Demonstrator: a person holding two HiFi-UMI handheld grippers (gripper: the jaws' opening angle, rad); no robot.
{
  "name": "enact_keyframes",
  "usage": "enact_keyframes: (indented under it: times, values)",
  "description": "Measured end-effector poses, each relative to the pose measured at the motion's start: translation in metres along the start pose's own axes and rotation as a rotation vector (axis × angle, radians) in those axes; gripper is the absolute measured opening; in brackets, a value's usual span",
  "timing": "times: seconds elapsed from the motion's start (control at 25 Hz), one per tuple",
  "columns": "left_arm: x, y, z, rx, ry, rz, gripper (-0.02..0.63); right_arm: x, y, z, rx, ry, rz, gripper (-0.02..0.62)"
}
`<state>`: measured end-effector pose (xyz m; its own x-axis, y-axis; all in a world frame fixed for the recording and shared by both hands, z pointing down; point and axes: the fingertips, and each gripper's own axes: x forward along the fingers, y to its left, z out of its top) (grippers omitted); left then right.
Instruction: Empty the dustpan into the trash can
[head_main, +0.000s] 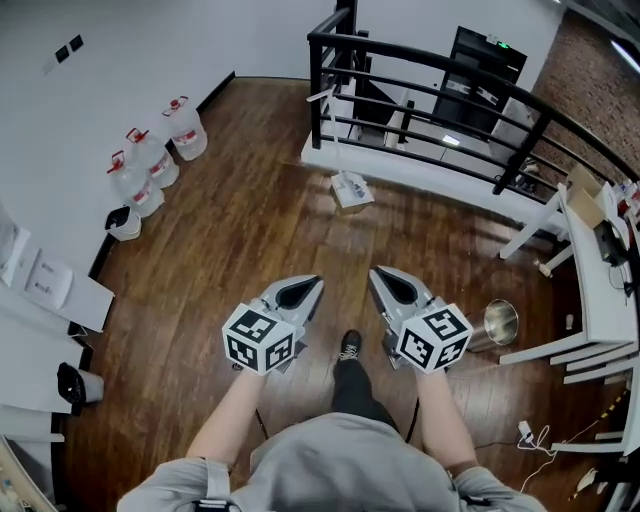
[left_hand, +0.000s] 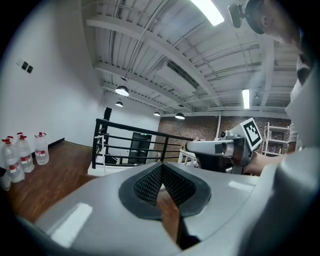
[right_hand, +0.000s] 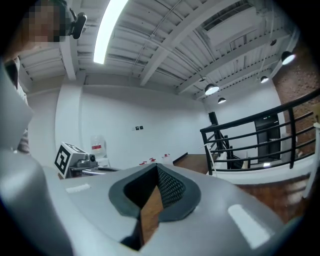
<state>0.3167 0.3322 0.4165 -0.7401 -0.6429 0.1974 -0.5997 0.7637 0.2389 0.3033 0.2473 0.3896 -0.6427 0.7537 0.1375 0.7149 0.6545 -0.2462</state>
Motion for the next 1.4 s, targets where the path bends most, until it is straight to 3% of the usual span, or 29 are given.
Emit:
enact_keyframes:
  times: [0.24,0.44,0.84,1.4]
  values:
    - [0.123,0.08,0.034,0.016,0.009,0.024,0.005,0.088,-0.118,0.044,-0.001,-0.027,0.011,-0.002]
    - [0.22,0.122,0.076,0.032,0.004,0.031,0.006,0.144,-0.213,0.081,-0.003,-0.022,0.024,-0.002]
    - [0.334,0.242,0.126,0.035,0.009,0.026,0.005,0.256,-0.307,0.12,-0.029,-0.012,0.017,-0.002]
    - [0.539,0.468,0.183,0.048,0.094,-0.172,0.006,0.48,-0.479,0.167,0.011,0.036,-0.189,-0.002]
